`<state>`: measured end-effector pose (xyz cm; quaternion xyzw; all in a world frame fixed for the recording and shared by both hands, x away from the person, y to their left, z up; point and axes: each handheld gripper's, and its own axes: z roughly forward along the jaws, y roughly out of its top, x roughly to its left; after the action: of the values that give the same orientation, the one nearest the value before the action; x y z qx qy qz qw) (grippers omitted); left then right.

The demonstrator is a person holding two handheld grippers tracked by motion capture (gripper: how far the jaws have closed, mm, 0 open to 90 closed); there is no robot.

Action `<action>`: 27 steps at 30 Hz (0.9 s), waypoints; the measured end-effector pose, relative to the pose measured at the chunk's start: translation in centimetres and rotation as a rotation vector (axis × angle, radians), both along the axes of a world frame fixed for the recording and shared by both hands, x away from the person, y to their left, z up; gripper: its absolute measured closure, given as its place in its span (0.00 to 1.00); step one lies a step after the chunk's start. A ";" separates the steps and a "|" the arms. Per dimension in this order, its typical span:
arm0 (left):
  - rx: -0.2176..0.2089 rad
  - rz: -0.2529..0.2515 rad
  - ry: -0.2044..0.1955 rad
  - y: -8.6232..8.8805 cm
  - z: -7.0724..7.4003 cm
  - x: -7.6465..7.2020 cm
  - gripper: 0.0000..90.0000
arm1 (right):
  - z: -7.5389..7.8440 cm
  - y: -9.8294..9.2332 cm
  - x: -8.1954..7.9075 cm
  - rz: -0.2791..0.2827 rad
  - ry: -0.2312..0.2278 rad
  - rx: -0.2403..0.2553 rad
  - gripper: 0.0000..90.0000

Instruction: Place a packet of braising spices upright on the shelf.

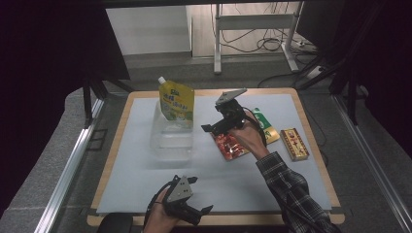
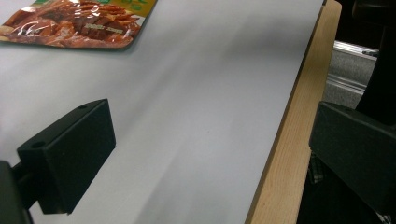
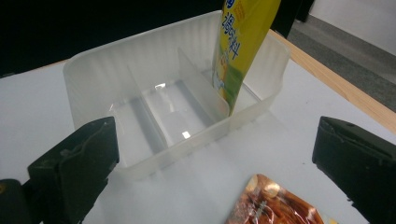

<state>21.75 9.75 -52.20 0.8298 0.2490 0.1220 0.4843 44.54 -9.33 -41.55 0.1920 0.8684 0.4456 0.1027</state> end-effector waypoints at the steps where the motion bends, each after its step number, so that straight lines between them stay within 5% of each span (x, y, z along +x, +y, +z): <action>1: 0.000 0.001 -0.001 0.0 0.0 0.0 0.00 | 0.0 -0.3 -0.1 -0.003 -0.003 0.002 0.01; 27: -0.003 -0.003 -0.015 0.2 0.1 -0.1 0.00 | -2.0 -5.6 -1.4 -0.081 -0.007 -0.024 0.01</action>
<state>21.68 9.98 -52.08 0.8285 0.2444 0.1273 0.4875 43.10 -14.89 -43.52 0.2243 0.8648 0.4312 0.1260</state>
